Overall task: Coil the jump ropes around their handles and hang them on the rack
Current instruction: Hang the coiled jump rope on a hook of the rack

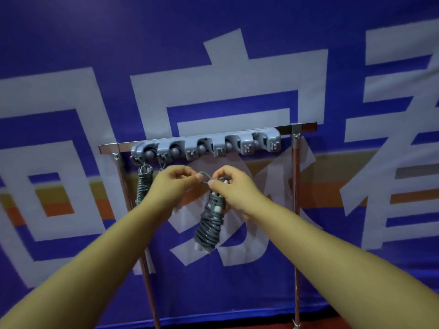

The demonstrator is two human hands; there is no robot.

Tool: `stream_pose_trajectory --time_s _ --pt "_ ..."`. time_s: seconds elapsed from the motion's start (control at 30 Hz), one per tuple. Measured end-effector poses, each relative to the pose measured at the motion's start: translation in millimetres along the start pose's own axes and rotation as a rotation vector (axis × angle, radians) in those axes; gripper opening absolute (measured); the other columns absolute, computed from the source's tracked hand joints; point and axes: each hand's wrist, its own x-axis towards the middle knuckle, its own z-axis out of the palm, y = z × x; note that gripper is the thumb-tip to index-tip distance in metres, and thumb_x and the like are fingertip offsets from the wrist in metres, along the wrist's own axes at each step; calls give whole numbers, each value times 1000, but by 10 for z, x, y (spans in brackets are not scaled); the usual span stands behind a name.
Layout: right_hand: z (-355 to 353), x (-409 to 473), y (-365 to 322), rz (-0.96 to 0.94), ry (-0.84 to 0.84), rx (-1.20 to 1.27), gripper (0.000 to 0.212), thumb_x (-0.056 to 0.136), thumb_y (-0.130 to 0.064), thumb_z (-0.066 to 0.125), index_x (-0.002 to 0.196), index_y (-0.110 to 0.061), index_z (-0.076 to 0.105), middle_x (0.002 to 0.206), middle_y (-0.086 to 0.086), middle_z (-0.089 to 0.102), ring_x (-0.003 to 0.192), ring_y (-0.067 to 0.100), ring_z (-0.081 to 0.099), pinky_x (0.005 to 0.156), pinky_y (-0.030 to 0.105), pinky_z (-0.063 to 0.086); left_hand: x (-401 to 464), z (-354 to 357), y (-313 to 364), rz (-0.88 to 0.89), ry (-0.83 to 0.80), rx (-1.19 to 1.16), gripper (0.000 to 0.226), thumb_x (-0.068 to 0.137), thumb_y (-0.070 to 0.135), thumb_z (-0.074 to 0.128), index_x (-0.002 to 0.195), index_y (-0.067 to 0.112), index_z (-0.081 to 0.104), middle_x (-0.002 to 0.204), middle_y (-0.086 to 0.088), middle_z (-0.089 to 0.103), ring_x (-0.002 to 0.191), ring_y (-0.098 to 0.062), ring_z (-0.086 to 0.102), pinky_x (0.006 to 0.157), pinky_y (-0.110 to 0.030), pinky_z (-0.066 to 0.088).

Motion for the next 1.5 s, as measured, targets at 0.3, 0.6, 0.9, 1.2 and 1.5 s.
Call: stream_pose_trajectory --time_s 0.3,0.6,0.9,1.2,1.5 --pt "313 930 -223 -26 89 -129 8 87 -17 59 81 -19 54 69 -3 52 67 17 50 52 24 38 813 -149 -21 -5 147 34 15 92 11 60 78 13 65 75 -6 64 72 -17 58 74 -30 48" --pt "483 1208 -90 11 115 -209 7 87 -15 56 81 -17 53 76 2 54 75 22 51 61 29 41 1203 -154 -352 -85 209 88 17 94 15 56 78 12 61 93 -17 64 92 -31 61 69 -34 51" --pt "423 1227 117 44 63 -212 2 91 -18 56 90 -18 54 85 -1 54 77 18 50 57 26 40 1221 -131 -414 -65 147 239 12 93 15 58 93 6 65 83 -10 61 82 -22 57 64 -29 52" --pt "328 915 251 -67 33 -261 48 88 -28 66 134 -23 51 117 1 58 109 18 55 82 24 43 679 -142 -475 -50 35 361 11 86 21 68 95 14 67 83 -3 64 74 -17 60 61 -28 51" --pt "-39 -477 1773 173 -108 -441 67 78 -35 76 138 -28 46 121 8 54 103 16 56 83 24 45 -617 414 -1724 -208 -264 485 43 79 23 77 116 8 59 108 -2 54 79 -10 53 68 -14 40"
